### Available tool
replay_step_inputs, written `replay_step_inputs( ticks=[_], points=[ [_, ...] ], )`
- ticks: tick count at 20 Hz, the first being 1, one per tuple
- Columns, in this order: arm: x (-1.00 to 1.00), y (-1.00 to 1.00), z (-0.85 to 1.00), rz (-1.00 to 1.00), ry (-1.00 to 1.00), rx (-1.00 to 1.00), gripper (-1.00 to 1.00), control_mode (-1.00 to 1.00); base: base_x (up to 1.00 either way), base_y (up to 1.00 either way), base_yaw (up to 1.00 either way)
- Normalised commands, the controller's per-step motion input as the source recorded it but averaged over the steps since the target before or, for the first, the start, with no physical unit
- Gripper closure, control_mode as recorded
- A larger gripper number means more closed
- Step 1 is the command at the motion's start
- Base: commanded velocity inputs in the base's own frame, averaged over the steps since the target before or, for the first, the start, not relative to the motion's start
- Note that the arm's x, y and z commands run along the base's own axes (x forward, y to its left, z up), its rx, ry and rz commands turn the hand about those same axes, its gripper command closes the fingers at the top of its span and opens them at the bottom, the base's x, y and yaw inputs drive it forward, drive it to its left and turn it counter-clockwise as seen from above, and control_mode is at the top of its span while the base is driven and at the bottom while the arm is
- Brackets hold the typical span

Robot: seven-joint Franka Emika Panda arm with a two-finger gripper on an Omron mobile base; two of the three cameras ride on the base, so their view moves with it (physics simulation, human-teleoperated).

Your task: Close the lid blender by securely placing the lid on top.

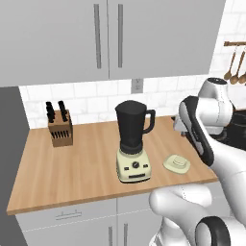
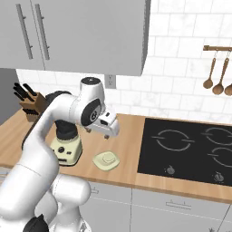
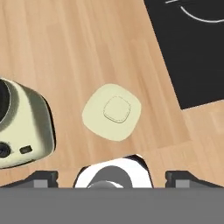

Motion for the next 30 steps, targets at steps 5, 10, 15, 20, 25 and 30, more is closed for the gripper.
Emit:
replay_step_inputs(
  ticks=[5, 10, 15, 20, 25, 30],
  points=[
    [0.16, -0.61, -1.00, -0.19, 0.17, -0.01, -1.00, -1.00, 0.00, 0.00, 0.00],
    [0.57, -0.03, -0.86, -0.09, 0.01, 0.02, -1.00, -1.00, 0.00, 0.00, 0.00],
    [0.58, 0.04, -0.51, 0.00, 0.00, 0.11, -1.00, -1.00, 0.00, 0.00, 0.00],
    [0.40, 0.02, -0.34, 0.00, 0.00, 0.00, -1.00, -1.00, 0.00, 0.00, 0.00],
    [0.08, 0.02, -0.30, 0.00, 0.00, 0.00, -1.00, -1.00, 0.00, 0.00, 0.00],
    [-0.07, 0.08, -0.26, 0.00, 0.00, 0.00, -1.00, -1.00, 0.00, 0.00, 0.00]
  ],
)
